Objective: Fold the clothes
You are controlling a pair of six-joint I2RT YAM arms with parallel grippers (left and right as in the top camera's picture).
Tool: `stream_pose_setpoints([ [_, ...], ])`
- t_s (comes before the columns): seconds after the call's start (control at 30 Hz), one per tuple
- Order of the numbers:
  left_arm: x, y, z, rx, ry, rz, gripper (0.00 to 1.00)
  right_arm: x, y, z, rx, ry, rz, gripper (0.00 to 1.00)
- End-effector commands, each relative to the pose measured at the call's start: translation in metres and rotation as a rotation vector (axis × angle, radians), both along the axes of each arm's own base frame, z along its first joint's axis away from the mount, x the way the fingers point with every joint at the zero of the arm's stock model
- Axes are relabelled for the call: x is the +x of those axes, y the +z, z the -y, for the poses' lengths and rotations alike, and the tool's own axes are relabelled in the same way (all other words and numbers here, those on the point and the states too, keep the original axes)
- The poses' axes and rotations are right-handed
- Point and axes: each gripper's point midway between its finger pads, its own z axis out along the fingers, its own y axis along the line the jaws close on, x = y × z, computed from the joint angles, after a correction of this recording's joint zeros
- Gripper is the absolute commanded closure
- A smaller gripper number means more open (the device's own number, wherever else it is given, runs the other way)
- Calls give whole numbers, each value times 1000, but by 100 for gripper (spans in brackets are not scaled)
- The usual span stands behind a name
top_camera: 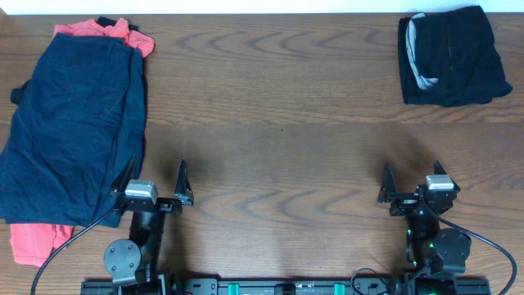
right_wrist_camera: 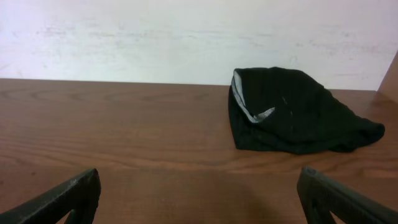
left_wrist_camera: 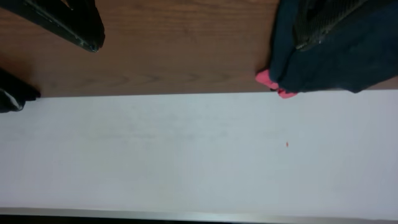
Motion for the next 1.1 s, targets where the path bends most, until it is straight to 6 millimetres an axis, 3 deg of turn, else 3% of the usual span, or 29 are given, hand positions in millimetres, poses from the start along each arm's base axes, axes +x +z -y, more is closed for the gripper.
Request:
stream_pose_setpoints([
  [0.0, 1, -7, 1, -7, -9, -1, 2, 0, -1, -2, 17, 6, -4, 1],
  [0.27, 2, -23, 1, -16, -12, -64, 2, 0, -1, -2, 17, 6, -4, 1],
  [0.47, 0, -64, 7, -38, -30, -232, 2, 0, -1, -2, 17, 6, -4, 1],
  [1.07, 0, -64, 7, -38, -33, -234, 2, 0, -1, -2, 17, 6, -4, 1],
])
